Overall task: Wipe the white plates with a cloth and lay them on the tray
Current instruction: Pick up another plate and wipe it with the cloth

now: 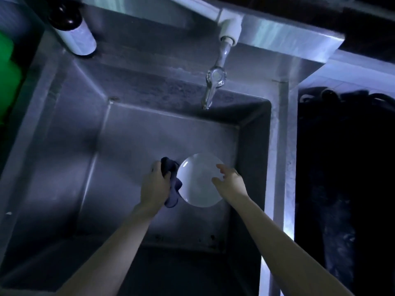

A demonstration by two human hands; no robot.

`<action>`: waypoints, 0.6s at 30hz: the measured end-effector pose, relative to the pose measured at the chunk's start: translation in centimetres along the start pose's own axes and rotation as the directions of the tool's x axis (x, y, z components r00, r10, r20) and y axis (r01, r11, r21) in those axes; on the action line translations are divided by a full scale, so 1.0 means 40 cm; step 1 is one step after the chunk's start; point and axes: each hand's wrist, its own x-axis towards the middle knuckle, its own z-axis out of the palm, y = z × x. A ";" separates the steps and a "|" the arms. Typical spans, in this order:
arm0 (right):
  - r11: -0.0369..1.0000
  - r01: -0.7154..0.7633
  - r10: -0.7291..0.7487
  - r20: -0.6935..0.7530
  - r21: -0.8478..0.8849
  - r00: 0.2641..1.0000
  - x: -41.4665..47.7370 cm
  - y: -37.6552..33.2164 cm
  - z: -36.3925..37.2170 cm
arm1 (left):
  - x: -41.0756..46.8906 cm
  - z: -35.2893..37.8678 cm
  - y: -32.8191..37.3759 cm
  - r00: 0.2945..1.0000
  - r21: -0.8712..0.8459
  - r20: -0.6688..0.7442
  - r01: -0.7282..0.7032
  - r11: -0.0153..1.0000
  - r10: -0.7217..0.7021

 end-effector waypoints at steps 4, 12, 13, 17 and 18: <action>0.990 -0.009 0.021 0.083 -0.139 0.996 0.101 0.038 0.041 | 0.045 0.092 0.002 0.999 -0.027 -0.009 0.030 0.999 -0.031; 0.973 -0.084 0.108 0.100 -0.213 0.989 0.252 0.130 0.079 | 0.130 0.245 -0.019 0.989 -0.112 0.064 0.138 0.984 -0.131; 0.977 -0.099 0.120 0.100 -0.189 0.988 0.260 0.136 0.084 | 0.135 0.253 -0.021 0.990 -0.094 0.055 0.138 0.986 -0.133; 0.981 -0.166 0.171 0.040 -0.102 0.984 0.279 0.141 0.110 | 0.137 0.263 -0.034 0.993 -0.019 0.029 0.111 0.994 -0.111; 0.978 -0.183 0.186 0.022 -0.101 0.982 0.283 0.139 0.114 | 0.135 0.263 -0.038 0.993 -0.030 0.027 0.115 0.993 -0.114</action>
